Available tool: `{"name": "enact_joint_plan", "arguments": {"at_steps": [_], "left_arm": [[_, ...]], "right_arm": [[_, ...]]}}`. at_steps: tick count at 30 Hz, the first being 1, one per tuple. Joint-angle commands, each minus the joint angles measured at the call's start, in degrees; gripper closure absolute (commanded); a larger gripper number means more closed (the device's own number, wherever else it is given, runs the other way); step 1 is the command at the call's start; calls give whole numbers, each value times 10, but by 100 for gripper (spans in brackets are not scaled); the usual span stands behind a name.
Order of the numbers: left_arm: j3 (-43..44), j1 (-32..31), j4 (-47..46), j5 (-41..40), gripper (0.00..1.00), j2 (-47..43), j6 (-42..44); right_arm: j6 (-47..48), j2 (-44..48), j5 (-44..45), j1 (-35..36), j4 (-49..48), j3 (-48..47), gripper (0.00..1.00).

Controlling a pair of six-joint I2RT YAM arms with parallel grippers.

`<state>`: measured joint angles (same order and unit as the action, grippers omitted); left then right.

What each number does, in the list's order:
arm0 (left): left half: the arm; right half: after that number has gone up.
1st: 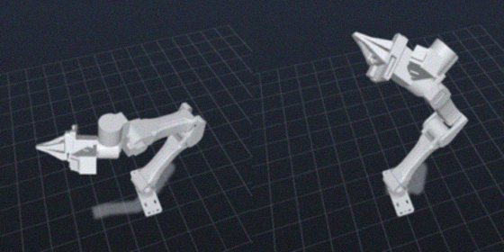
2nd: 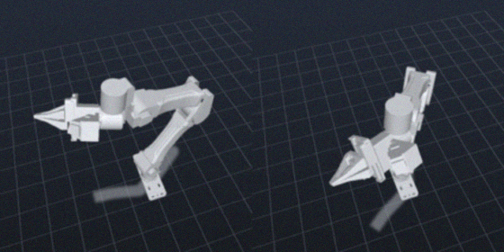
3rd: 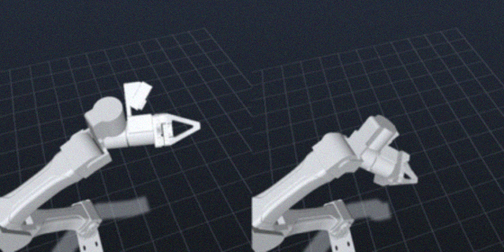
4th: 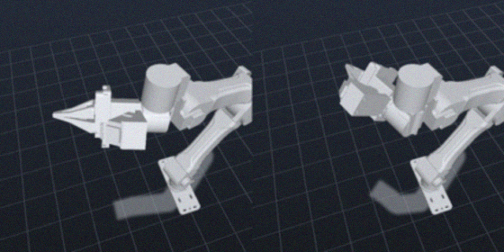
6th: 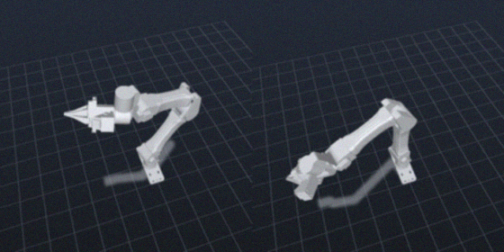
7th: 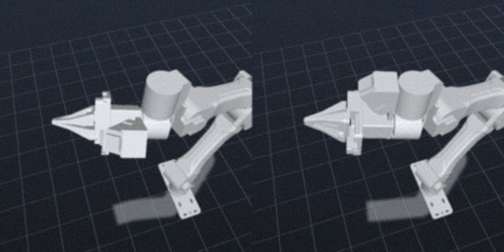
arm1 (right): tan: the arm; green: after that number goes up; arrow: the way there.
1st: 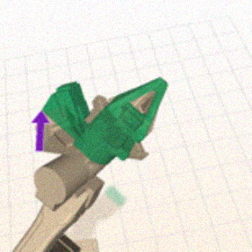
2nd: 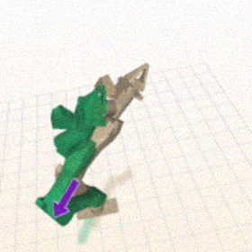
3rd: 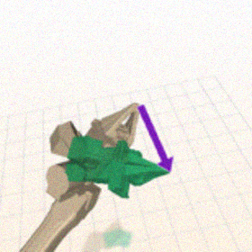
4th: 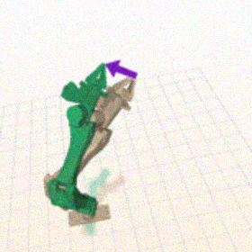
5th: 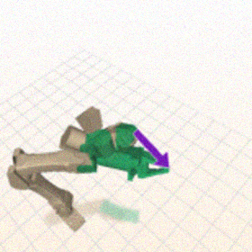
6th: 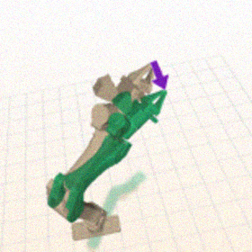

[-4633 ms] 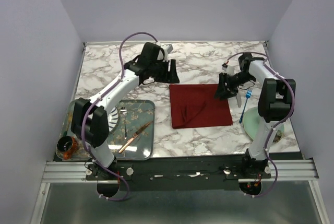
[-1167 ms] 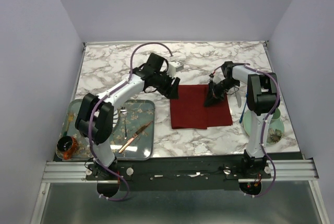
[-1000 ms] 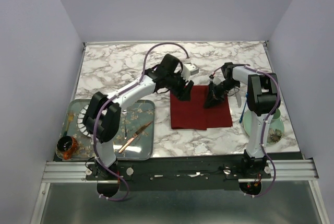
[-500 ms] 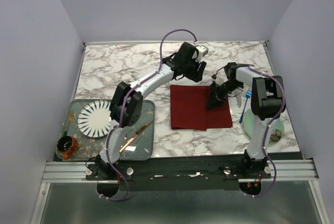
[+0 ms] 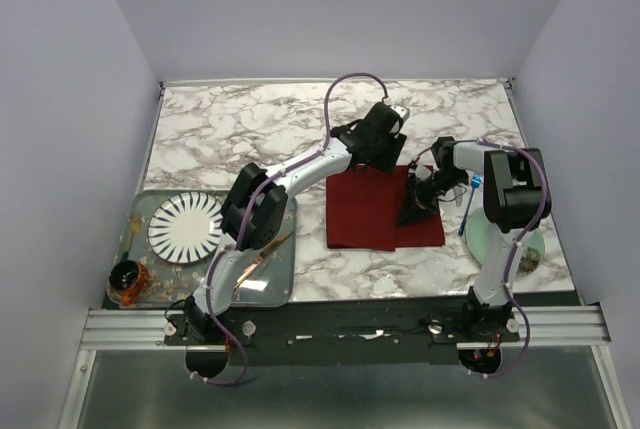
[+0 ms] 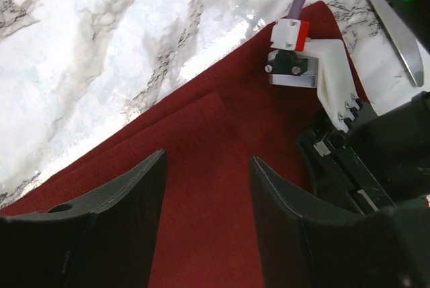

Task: Fold the napkin into a case and place the utensils inside
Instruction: Smooth out the square-folded napkin at the center of the board.

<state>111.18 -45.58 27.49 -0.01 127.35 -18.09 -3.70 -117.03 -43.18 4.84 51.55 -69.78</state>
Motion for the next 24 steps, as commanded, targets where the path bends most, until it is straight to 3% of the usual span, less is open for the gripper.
{"name": "enact_joint_plan", "arguments": {"at_steps": [1,11,24], "left_arm": [[-3,1,12,-35,39,15,-27],[-15,-19,17,-45,42,19,-32],[7,-38,20,-46,43,57,-40]], "right_arm": [[-10,-3,-12,2,-28,3,76],[-18,-1,-24,5,-42,7,79],[-18,-21,6,7,-42,8,99]]}}
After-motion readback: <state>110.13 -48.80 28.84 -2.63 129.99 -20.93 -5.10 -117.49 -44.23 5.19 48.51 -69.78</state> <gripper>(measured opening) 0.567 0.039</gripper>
